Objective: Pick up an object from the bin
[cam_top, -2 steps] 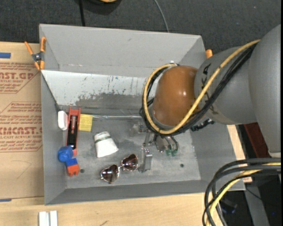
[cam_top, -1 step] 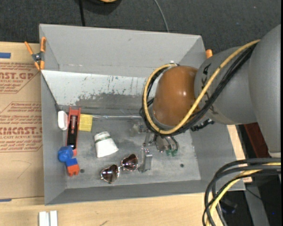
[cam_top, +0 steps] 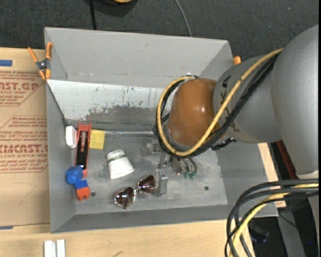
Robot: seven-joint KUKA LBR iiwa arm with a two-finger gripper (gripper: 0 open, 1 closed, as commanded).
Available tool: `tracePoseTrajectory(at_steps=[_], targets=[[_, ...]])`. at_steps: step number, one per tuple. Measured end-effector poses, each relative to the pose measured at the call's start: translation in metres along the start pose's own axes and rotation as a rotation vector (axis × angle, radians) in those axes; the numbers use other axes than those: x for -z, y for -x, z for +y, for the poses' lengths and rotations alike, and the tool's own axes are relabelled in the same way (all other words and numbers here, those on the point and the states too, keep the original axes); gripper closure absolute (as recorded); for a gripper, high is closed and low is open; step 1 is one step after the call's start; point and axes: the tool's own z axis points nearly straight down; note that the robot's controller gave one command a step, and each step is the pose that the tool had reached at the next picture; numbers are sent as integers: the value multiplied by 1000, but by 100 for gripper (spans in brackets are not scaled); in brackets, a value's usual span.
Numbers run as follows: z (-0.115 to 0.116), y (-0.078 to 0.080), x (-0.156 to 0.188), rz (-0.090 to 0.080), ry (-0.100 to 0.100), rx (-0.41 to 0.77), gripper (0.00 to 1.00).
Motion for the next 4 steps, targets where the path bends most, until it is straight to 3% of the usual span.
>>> tracePoseTrajectory(at_steps=[1,2,4], targets=[[22,-15,-32,7,2,192,0],[63,-24,-46,-1,1,355,100],[62,-24,-46,-1,1,362,100]])
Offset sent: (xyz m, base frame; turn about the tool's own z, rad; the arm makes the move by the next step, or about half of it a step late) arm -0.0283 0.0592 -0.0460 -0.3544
